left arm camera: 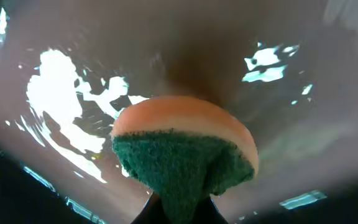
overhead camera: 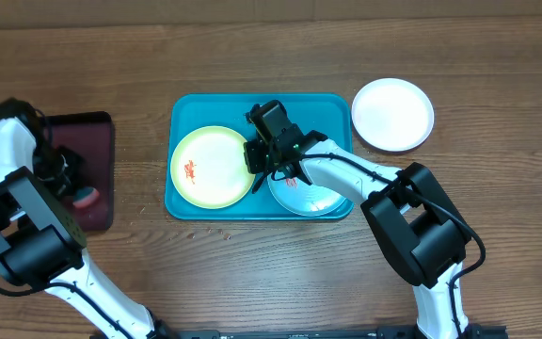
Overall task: Clean dirty plates on tray and stack at the side
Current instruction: 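Grasp the sponge from the dark tray with the left gripper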
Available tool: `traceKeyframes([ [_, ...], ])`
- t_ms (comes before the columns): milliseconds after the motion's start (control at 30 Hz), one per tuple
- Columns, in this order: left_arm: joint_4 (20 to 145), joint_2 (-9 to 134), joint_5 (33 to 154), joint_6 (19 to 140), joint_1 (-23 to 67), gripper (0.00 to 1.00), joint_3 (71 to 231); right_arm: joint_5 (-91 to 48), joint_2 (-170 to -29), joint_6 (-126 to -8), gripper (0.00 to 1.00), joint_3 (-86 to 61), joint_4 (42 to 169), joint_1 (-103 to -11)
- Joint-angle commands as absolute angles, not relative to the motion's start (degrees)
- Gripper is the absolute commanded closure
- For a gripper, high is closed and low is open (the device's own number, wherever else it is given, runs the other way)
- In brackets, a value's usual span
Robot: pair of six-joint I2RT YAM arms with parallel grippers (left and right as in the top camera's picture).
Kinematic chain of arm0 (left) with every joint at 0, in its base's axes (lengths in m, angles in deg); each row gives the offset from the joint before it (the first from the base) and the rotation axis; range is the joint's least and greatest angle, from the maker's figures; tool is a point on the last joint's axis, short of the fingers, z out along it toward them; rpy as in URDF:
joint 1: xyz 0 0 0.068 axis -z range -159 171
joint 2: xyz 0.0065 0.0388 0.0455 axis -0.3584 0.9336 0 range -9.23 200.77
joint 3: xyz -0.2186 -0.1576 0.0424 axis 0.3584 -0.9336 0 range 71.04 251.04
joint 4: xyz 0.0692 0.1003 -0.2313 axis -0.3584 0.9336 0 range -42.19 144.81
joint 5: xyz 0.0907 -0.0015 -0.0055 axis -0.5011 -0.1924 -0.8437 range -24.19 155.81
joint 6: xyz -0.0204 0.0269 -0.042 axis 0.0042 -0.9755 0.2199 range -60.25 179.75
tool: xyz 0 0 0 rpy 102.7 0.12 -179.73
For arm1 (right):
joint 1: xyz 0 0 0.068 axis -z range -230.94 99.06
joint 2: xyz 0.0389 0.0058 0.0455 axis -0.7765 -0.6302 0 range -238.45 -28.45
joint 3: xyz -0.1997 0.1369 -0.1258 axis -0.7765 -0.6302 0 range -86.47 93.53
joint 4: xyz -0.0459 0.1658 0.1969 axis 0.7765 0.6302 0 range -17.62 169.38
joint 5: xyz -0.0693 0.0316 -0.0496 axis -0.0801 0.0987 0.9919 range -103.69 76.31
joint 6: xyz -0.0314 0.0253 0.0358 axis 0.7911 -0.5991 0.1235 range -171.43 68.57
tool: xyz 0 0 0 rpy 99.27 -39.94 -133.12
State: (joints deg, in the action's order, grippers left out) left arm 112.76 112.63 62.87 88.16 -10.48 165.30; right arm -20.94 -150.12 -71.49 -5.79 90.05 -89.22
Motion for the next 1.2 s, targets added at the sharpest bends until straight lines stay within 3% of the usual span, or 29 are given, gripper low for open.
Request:
traceKeyframes([
  [0, 115.62, 112.46, 67.03, 88.07, -9.89, 0.96, 172.32, -21.09, -149.15, -71.11, 0.96, -5.77, 89.79, -89.29],
  [100, 117.22, 112.22, 68.84, 88.05, -9.59, 0.96, 174.98, -21.07, -149.15, -71.11, 0.96, -5.77, 89.57, -89.29],
  [233, 114.35, 112.74, 58.13, 88.27, -8.21, 0.96, 171.35, -21.01, -149.15, -71.62, 0.96, -5.77, 89.11, -89.29],
  [400, 111.97, 112.78, 58.68, 88.03, -7.14, 0.96, 165.69, -17.33, -149.68, -77.58, 0.96, -5.83, 90.25, -89.29],
  [833, 115.08, 100.35, 75.79, 80.53, -3.25, 0.96, 171.84, -15.28, -150.07, -79.51, 0.96, -5.81, 92.65, -89.13],
  [1167, 117.74, 98.1, 77.63, 78.95, 11.53, 0.96, 169.3, -15.28, -150.07, -80.45, 0.96, -5.81, 91.93, -89.13],
])
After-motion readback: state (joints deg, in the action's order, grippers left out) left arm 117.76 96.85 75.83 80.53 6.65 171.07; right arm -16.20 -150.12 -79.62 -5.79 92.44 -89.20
